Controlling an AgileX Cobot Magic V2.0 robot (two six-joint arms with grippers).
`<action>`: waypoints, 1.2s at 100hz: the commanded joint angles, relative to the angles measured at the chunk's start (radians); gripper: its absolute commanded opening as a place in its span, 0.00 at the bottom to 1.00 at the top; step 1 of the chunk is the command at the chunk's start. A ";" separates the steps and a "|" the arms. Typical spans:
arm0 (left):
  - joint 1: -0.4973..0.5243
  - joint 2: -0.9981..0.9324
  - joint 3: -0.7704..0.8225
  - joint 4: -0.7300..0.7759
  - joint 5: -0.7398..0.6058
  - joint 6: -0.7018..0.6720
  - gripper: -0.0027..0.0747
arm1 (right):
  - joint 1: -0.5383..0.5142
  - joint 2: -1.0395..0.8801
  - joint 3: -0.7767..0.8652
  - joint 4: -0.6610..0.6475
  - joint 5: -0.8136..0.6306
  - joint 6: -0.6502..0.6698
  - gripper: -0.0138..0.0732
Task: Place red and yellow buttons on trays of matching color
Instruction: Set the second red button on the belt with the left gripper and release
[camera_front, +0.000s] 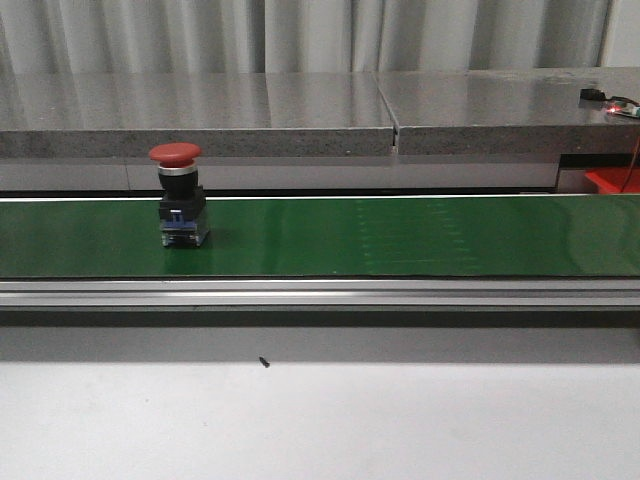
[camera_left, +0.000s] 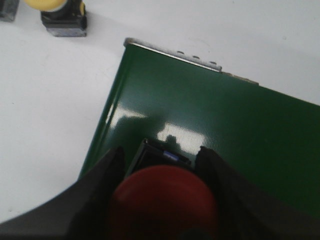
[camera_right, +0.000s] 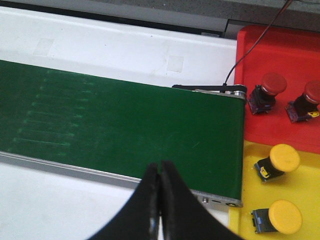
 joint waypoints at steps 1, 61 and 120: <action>-0.022 -0.049 -0.007 -0.009 -0.065 0.002 0.12 | 0.002 -0.007 -0.026 0.002 -0.054 -0.009 0.08; -0.034 -0.040 0.043 -0.009 -0.132 0.002 0.24 | 0.002 -0.007 -0.026 0.002 -0.055 -0.009 0.08; -0.034 0.018 0.043 -0.009 -0.134 0.002 0.60 | 0.002 -0.007 -0.026 0.002 -0.054 -0.009 0.08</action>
